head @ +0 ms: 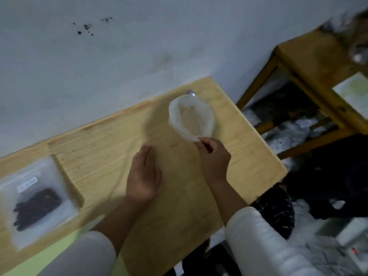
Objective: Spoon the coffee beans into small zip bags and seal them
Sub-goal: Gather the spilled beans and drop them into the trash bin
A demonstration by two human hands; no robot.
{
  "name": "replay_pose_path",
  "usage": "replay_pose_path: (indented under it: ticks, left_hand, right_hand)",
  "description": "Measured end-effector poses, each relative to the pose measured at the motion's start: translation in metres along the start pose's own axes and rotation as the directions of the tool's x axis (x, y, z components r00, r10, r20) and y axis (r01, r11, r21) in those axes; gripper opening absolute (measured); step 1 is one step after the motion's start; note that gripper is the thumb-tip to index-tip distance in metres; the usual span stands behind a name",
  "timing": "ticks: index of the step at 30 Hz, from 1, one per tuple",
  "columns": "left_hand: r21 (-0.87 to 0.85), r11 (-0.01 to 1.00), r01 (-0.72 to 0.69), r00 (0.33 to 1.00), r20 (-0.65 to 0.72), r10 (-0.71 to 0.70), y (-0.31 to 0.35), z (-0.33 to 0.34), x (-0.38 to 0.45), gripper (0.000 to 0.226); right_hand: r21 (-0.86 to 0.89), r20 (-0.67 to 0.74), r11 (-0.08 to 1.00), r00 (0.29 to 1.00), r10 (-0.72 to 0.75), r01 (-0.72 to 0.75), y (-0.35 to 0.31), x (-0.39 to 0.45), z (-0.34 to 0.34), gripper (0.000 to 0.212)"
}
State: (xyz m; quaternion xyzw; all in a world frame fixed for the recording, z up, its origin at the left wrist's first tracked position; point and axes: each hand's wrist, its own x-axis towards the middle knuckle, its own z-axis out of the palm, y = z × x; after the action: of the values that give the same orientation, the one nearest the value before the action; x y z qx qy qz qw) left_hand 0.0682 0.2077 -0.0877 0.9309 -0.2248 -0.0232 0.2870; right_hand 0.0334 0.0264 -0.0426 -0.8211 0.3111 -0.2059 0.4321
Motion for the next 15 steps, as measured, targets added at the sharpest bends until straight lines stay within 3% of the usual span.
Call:
replay_pose_path:
  ticks: [3, 8, 12, 15]
  left_hand:
    - [0.016, 0.992, -0.128, 0.989, 0.081, 0.126, 0.047, 0.031, 0.008, 0.052]
    - [0.019, 0.933, -0.359, 0.914, 0.211, 0.347, 0.132, 0.084, 0.001, 0.051]
    - [0.058, 0.901, -0.431, 0.869, 0.298, 0.396, 0.172, 0.120, -0.014, 0.051]
    - [0.121, 0.897, -0.426, 0.878, 0.295, 0.377, 0.186, 0.135, -0.024, 0.050]
  right_hand:
    - [-0.019, -0.096, 0.998, 0.994, 0.058, -0.061, 0.019, -0.007, -0.045, 0.018]
    - [0.042, -0.216, 0.971, 0.947, 0.239, -0.235, 0.067, -0.024, -0.126, 0.014]
    - [0.128, -0.334, 0.932, 0.871, 0.361, -0.338, 0.115, -0.045, -0.175, 0.011]
    - [0.110, -0.420, 0.902, 0.804, 0.422, -0.417, 0.153, -0.060, -0.199, 0.007]
